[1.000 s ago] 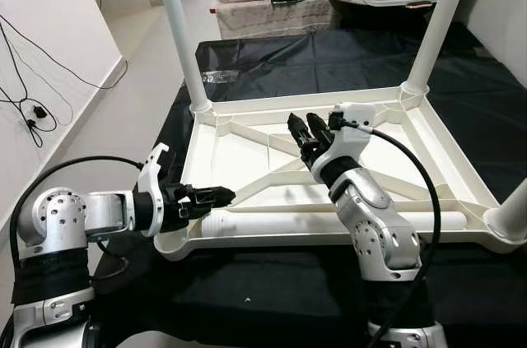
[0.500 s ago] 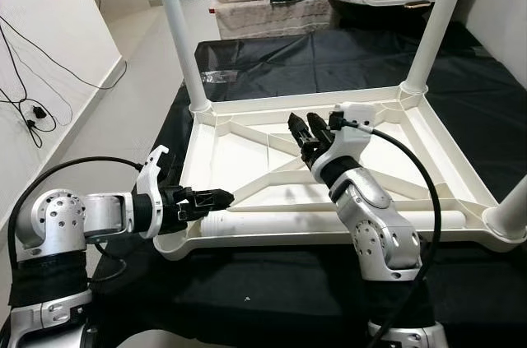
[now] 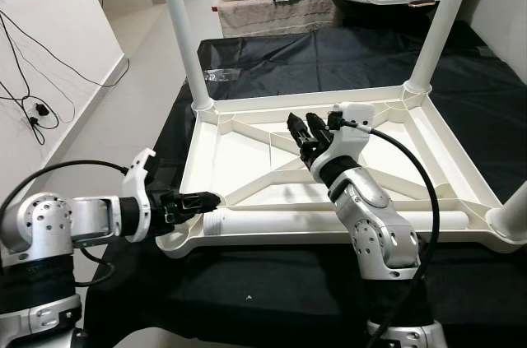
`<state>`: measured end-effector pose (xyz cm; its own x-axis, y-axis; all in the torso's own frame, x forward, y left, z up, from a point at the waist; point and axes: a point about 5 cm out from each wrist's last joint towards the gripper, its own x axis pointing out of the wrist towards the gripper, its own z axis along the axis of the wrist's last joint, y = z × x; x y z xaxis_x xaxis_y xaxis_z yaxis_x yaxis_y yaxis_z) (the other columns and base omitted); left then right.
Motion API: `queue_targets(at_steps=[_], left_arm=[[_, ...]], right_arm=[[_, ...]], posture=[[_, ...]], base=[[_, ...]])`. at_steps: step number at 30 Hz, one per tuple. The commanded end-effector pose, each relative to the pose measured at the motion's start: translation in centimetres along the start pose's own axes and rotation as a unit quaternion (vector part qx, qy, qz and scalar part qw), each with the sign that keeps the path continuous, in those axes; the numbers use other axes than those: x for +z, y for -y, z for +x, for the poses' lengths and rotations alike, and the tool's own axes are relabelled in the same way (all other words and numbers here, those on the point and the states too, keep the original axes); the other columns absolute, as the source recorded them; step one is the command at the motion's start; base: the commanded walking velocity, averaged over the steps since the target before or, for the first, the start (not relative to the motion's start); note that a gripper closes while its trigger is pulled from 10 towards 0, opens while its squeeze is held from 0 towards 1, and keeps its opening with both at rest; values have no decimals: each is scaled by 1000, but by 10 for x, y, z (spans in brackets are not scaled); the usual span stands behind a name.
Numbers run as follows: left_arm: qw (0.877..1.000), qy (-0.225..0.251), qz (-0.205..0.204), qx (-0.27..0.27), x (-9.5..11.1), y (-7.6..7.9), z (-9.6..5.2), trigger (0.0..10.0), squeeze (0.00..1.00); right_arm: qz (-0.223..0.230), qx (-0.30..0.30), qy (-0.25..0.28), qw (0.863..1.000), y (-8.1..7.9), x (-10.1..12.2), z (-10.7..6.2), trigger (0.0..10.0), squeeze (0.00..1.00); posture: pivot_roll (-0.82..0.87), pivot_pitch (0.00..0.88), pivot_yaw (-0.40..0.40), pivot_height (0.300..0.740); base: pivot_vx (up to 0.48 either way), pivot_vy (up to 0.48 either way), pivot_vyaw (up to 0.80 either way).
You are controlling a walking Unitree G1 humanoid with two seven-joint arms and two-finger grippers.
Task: Building children table
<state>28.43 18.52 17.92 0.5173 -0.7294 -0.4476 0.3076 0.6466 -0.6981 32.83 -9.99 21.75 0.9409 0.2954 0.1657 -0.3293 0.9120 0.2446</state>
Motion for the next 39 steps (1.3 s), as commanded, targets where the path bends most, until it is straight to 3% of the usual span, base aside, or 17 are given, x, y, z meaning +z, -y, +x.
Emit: queue_targets(at_steps=[1,19,39], left_arm=[[1000,-7,-4,12,-5,-4,1,10000,0],[1000,-6,-22,4,-11,-11,14,10000,0],[999,0,-29,-29,-15,-6,34,10000,0]], right_arm=[[1,9,-3,1000,-5,-3,0,10000,0],[-10,3,-1,1000,2,2,-2,10000,0],[-18,0,4,1000,3,7,-4,10000,0]], posture=[[82,112,72,740],[49,130,78,740],[17,126,91,740]], base=[[0,0,0],[0,0,0],[0,0,0]])
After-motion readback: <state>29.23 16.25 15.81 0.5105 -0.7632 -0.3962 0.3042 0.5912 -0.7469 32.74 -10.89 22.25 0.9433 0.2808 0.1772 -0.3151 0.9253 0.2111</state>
